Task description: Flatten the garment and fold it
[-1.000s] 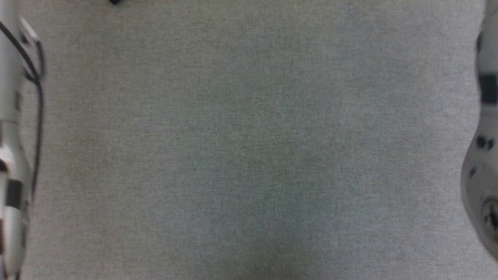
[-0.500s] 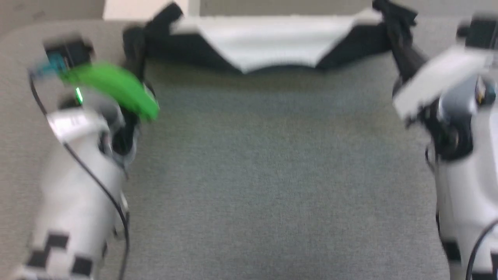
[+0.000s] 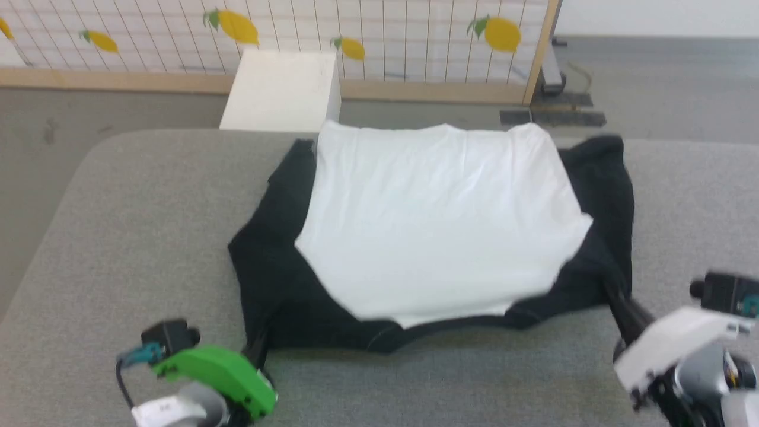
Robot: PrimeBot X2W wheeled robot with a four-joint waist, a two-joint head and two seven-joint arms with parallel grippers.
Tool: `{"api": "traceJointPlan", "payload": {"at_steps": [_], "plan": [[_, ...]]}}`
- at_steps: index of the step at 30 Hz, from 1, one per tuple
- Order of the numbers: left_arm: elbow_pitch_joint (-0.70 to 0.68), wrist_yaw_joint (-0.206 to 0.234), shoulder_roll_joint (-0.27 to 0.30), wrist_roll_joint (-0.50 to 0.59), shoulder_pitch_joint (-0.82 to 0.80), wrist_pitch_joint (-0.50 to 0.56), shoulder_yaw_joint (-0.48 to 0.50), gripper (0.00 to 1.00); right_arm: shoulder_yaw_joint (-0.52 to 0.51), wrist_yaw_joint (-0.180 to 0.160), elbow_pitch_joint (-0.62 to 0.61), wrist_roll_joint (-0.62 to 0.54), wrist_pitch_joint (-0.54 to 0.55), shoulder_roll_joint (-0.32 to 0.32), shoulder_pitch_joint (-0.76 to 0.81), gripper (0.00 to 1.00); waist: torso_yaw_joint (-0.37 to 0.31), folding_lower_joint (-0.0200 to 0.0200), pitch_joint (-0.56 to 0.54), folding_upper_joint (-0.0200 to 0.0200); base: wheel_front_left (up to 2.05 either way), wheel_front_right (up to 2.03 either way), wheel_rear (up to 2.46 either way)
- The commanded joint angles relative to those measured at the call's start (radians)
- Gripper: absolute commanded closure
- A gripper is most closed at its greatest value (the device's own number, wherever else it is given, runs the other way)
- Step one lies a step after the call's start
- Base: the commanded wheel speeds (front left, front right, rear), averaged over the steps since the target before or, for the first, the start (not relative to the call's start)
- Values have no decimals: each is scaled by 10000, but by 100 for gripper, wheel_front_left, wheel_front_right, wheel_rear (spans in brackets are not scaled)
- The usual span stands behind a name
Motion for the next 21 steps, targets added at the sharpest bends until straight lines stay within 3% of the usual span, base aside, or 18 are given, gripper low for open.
{"api": "traceJointPlan", "payload": {"at_steps": [1,13,18,21], "plan": [[-197,252,221,-94,397,129,131,100,-139,-17,-193,-106,108,-35,356,100,31,2,-436,-1,0,0,0],[-1701,1914,1412,127,2472,2666,-841,100,38,-17,-1450,-1558,2723,19,2475,100,-107,2,-504,-1,0,0,0],[-1692,2284,1553,114,2607,3158,-974,100,244,-17,-1474,-2412,3678,19,2594,100,-60,2,-314,-1,0,0,0],[-1437,2278,1505,67,2477,3306,-1041,100,516,-17,-1165,-2577,3852,27,2536,100,-9,2,-230,-1,0,0,0]]}}
